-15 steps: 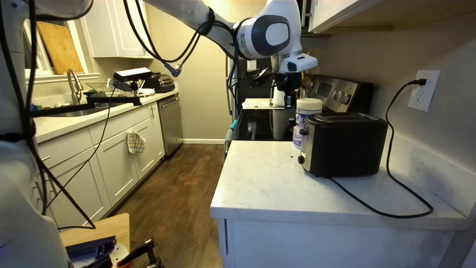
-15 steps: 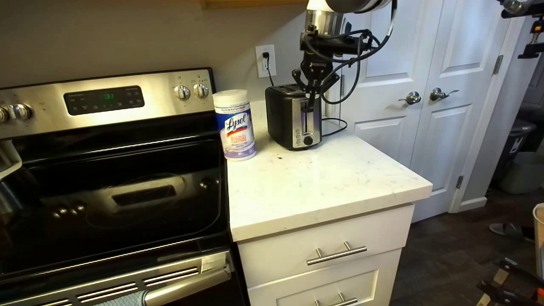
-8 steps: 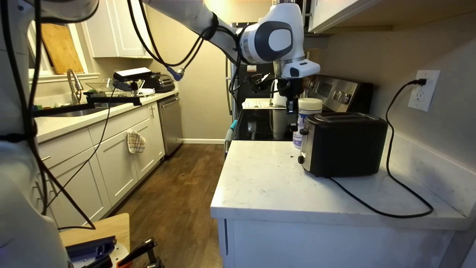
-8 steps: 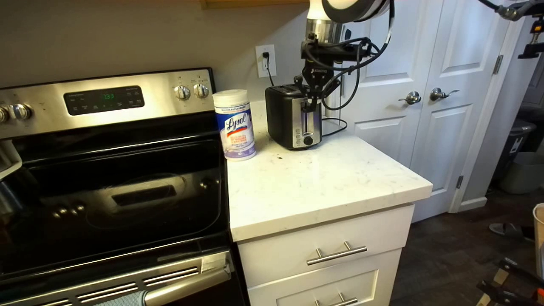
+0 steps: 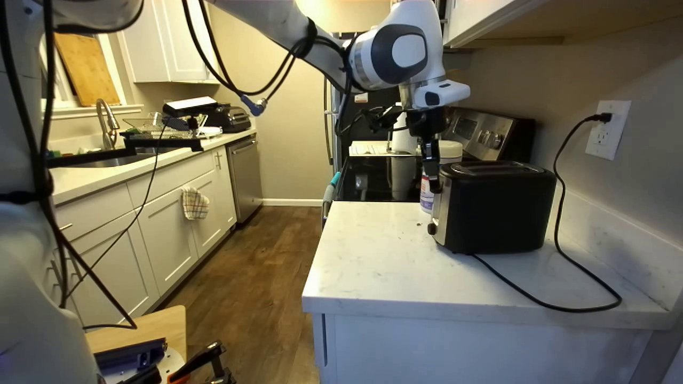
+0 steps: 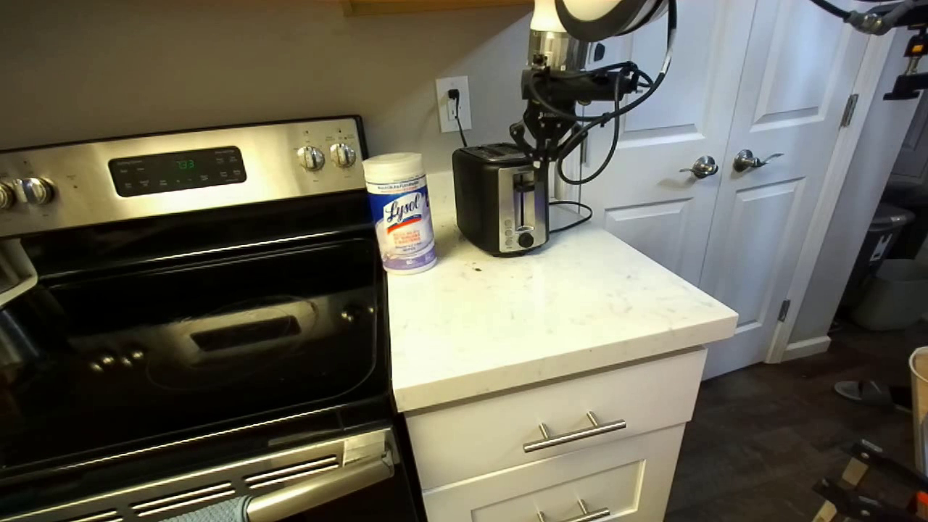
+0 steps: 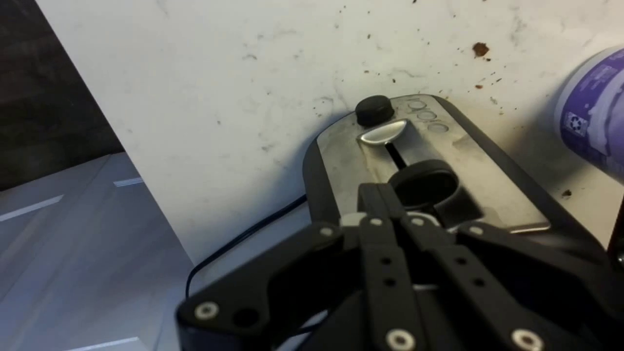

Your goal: Push down the toaster lever

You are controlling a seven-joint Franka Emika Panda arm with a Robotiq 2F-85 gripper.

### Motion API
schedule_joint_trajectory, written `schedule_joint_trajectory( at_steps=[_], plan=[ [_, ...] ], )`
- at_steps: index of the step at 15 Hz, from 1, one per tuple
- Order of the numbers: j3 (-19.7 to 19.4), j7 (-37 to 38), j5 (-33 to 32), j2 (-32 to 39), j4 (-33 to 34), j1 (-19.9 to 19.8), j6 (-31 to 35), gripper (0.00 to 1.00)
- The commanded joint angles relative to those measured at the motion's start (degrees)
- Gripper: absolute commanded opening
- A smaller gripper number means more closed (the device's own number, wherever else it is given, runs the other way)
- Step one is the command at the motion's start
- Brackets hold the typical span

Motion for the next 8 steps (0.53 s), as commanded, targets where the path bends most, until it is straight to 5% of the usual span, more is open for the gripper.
schedule_joint_trajectory(
  at_steps=[1, 8],
  plan=[
    [-0.1, -0.6, -0.8, 0.3, -0.2, -0.3, 2.7, 0.0],
    [0.6, -1.1, 0.6, 1.2, 0.5, -0.1, 5.0, 0.0]
  ],
)
